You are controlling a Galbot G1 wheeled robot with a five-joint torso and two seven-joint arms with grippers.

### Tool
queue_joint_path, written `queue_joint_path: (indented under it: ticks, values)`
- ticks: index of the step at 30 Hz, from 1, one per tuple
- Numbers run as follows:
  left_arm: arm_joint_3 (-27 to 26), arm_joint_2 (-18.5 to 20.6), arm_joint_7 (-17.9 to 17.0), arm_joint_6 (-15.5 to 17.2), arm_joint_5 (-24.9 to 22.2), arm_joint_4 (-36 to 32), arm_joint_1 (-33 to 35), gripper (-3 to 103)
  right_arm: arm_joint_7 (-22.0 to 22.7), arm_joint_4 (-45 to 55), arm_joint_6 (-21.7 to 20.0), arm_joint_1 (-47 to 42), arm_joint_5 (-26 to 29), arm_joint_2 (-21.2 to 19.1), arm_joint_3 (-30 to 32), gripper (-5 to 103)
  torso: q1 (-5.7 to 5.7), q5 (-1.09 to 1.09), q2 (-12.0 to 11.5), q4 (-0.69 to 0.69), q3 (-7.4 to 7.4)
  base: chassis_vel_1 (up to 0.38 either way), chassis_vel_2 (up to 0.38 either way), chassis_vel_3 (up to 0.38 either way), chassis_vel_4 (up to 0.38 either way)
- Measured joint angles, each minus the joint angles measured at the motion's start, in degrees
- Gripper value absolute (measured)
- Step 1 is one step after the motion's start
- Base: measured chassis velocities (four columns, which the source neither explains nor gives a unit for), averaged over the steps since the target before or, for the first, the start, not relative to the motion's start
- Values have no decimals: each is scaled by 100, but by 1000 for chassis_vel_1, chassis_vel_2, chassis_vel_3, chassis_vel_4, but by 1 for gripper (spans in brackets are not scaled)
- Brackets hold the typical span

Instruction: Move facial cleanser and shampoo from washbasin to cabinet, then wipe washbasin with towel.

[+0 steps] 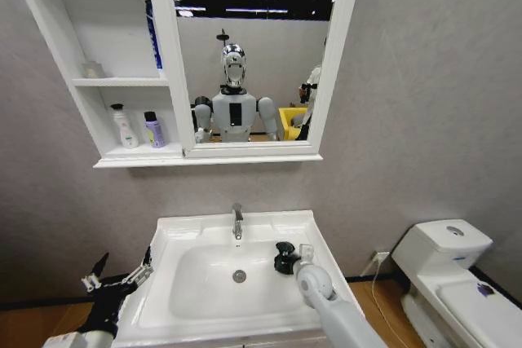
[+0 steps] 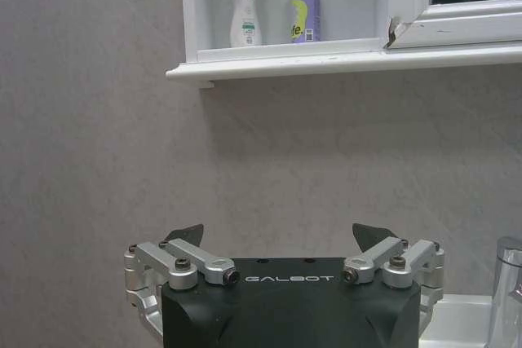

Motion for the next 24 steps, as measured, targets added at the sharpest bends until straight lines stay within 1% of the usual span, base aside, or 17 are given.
queue_joint_path:
  ticks: [1,3,5,6,8,9,10,11,14,16,17,19,20,22,23,24]
  values:
    - [0,0,0,0,0,0,0,100,0,0,0,0,0,0,0,7,0,0,0,0,0,0,0,0,0]
    - [0,0,0,0,0,0,0,100,-196,54,125,27,-341,-203,170,7,0,1,0,-1,0,0,0,0,0]
    - [0,0,0,0,0,0,0,100,-543,-87,337,94,-633,-402,370,7,0,0,0,0,0,0,0,0,0]
    - [0,0,0,0,0,0,0,100,-543,-87,337,94,-633,-402,370,7,0,0,0,0,0,0,0,0,0]
    - [0,0,0,0,0,0,0,100,-1044,-447,735,227,-800,-591,538,7,0,0,0,-2,0,0,0,0,0]
    - [0,0,0,0,0,0,0,100,-1044,-447,735,227,-800,-591,538,7,0,0,0,-2,0,0,0,0,0]
    - [0,0,0,0,0,0,0,100,-1233,-586,857,286,-803,-640,573,7,0,1,0,-1,0,0,0,0,0]
    - [0,0,0,0,0,0,0,100,-1359,-680,924,329,-784,-665,594,3,0,0,0,-1,0,0,0,0,0]
    - [0,0,0,0,0,0,0,100,-1473,-756,1005,377,-676,-658,608,6,1,1,0,0,0,0,0,0,0]
    - [0,0,0,0,0,0,0,100,-1547,-866,1137,440,-577,-599,583,16,1,-1,0,0,0,0,0,0,0]
    - [0,0,0,0,0,0,0,100,-1547,-866,1137,440,-577,-599,583,16,1,-1,0,0,0,0,0,0,0]
    - [0,0,0,0,0,0,0,100,-1717,-1127,1355,560,-569,-503,537,27,1,0,0,1,0,0,0,0,0]
    - [0,0,0,0,0,0,0,100,-1717,-1127,1355,560,-569,-503,537,27,1,0,0,1,0,0,0,0,0]
    - [0,0,0,0,0,0,0,100,-1831,-1335,1474,639,-579,-393,529,38,1,-1,-1,1,0,0,0,0,0]
    - [0,0,0,0,0,0,0,100,-1831,-1335,1474,639,-579,-393,529,38,1,-1,-1,1,0,0,0,0,0]
    - [0,0,0,0,0,0,0,100,-1855,-1389,1495,653,-567,-343,531,44,1,0,-1,0,0,0,0,0,0]
